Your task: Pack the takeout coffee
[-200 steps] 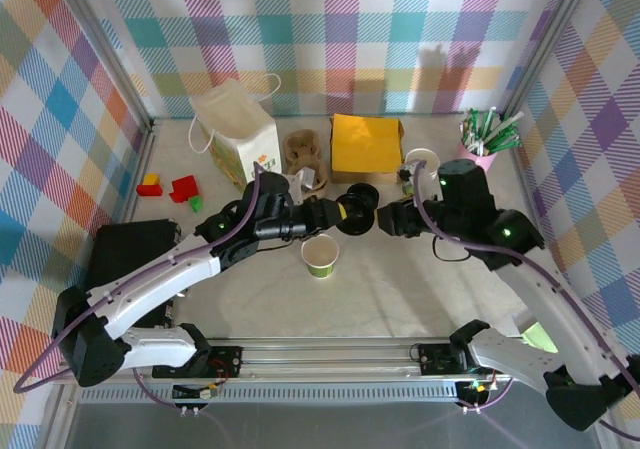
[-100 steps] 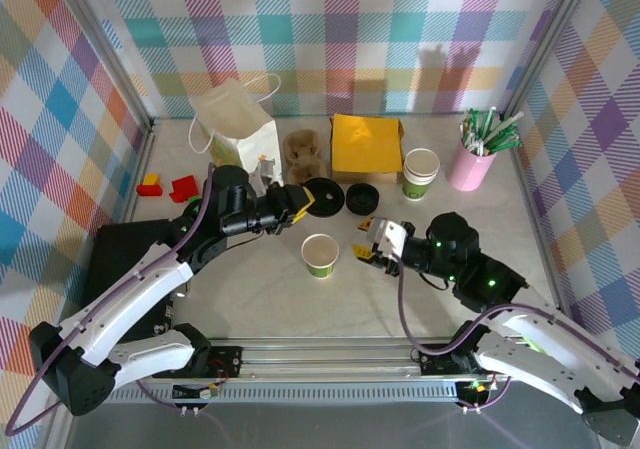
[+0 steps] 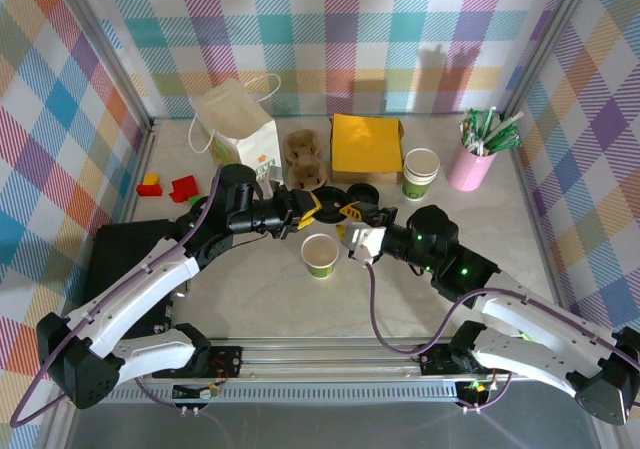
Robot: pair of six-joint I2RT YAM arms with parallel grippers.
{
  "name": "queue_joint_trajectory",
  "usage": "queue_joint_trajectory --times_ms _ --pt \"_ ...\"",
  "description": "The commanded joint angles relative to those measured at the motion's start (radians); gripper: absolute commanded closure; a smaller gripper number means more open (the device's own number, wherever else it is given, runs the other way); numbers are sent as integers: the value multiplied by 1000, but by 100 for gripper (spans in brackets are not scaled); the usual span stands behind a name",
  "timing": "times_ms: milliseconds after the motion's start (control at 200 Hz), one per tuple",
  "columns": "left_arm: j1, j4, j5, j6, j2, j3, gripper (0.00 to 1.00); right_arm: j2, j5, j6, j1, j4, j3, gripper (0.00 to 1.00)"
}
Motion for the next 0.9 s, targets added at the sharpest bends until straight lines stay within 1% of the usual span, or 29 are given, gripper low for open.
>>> queue_joint_trajectory --times_ms 0,230,270,315,345,375,415,460,555,600,640,775,815,895 --pt "5 -10 45 -54 -8 14 84 2 22 -41 12 57 12 67" --pt "5 -17 48 -49 -5 17 83 14 57 -44 18 60 30 80" --pt "5 -18 48 -48 -5 17 83 20 64 -42 19 55 34 83" --pt "6 -20 49 -45 -6 18 82 25 78 -31 19 45 45 90" --pt "6 -21 49 -41 -7 21 79 29 85 -20 19 31 56 94" --pt "7 -26 46 -29 -8 24 75 33 91 -4 19 12 67 97" --pt "8 -35 35 -9 -15 32 67 37 93 18 19 -18 85 100" --pt "13 -89 16 20 -27 44 57 40 96 50 19 -47 103 100" --pt "23 -183 -68 117 -70 83 38 47 80 156 19 -156 150 100" --pt "26 -222 -117 178 -93 101 31 56 57 216 19 -225 177 100" --pt "26 -249 -161 228 -115 112 27 69 37 274 18 -288 211 100" --pt "29 -267 -294 403 -199 103 25 128 -46 524 12 -464 313 100" --pt "29 -242 -324 465 -227 80 25 144 -98 606 2 -498 338 100" --pt "30 -195 -379 548 -282 16 24 181 -225 791 -37 -536 381 100"
